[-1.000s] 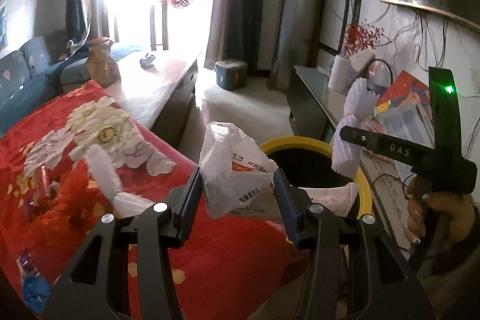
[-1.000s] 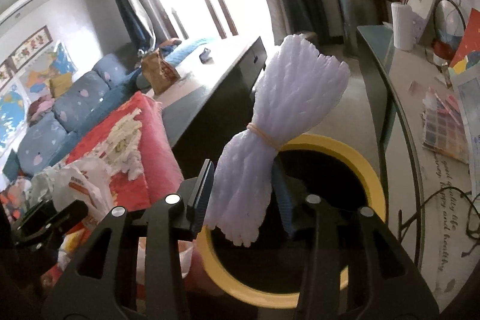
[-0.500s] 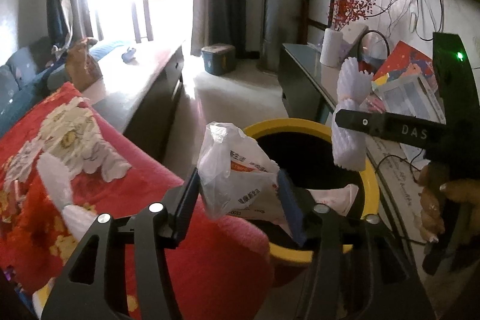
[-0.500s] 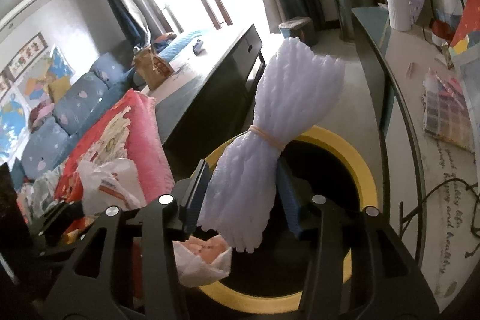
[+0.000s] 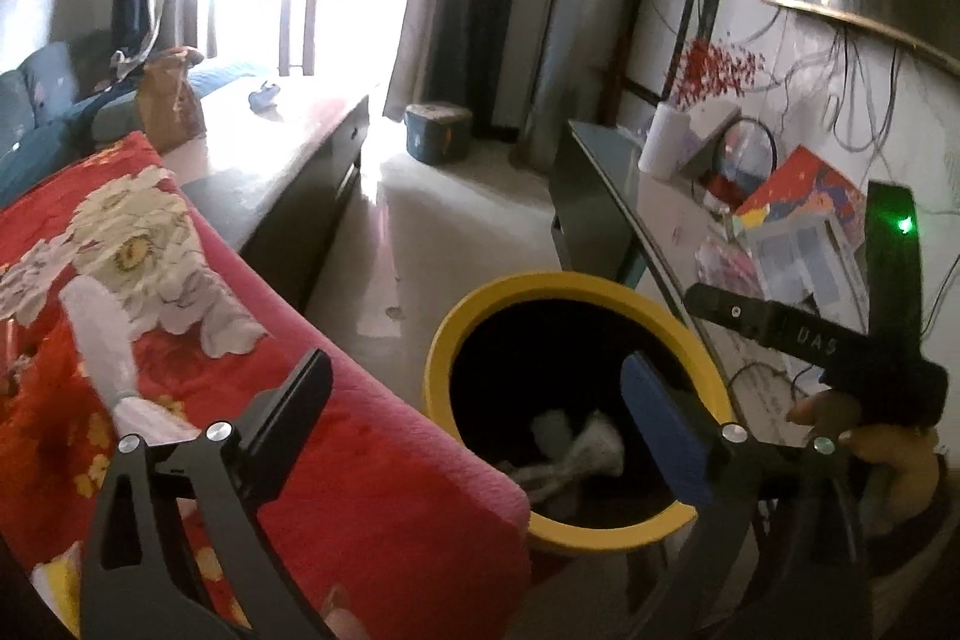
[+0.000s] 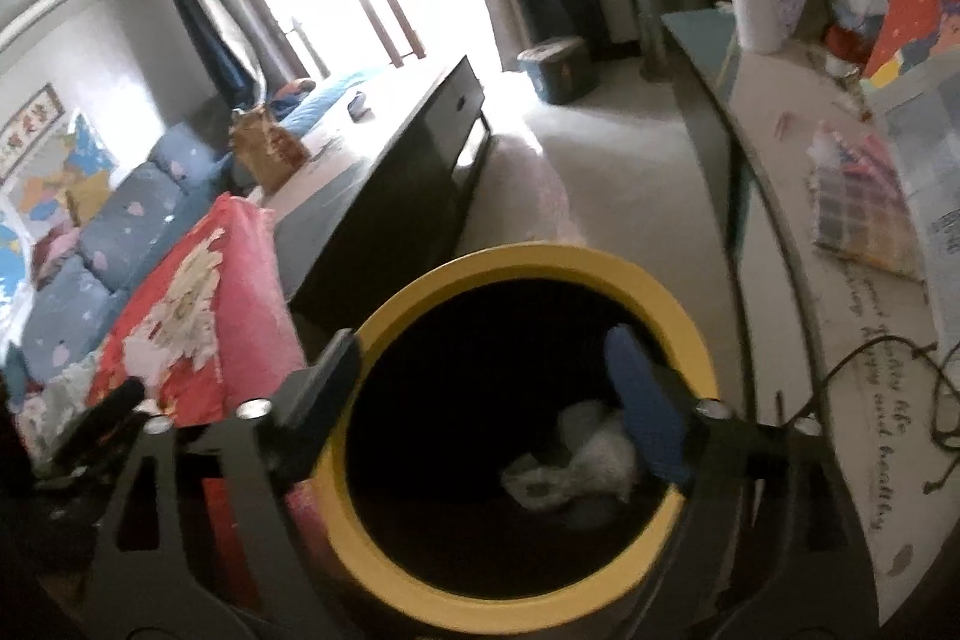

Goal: Collect trash
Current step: 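Open the right tool to drop the foam bundle into the bin, then move the open right tool back over the bedspread trash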

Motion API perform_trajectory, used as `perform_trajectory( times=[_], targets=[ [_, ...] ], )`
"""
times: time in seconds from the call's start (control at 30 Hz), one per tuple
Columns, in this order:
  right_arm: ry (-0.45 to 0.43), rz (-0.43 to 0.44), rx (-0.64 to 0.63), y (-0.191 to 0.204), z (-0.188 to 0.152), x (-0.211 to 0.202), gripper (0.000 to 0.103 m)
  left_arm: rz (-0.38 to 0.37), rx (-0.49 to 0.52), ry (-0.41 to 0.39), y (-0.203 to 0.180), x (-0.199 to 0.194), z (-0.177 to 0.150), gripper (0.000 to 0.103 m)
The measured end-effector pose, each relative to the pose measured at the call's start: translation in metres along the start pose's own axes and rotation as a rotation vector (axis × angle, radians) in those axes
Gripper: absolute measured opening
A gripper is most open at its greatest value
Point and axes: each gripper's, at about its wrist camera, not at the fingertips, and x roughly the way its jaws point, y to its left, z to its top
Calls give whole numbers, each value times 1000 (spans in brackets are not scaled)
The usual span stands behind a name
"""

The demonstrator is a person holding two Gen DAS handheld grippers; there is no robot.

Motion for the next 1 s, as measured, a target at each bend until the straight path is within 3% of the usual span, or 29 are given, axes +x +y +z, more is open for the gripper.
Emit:
perform_trajectory(
  times=[0.13,0.33,1.0],
  targets=[
    [-26,-24,-24,11,0,-7,89,21,-8,-46,6,-22,1,96],
    [-68,-27,-72,30,1,-18,91,49,-37,-94,21,-49,0,96],
    [-82,81,-159,95,-12,-38,92,190,-146,-204,77,-125,-12,96]
  ],
)
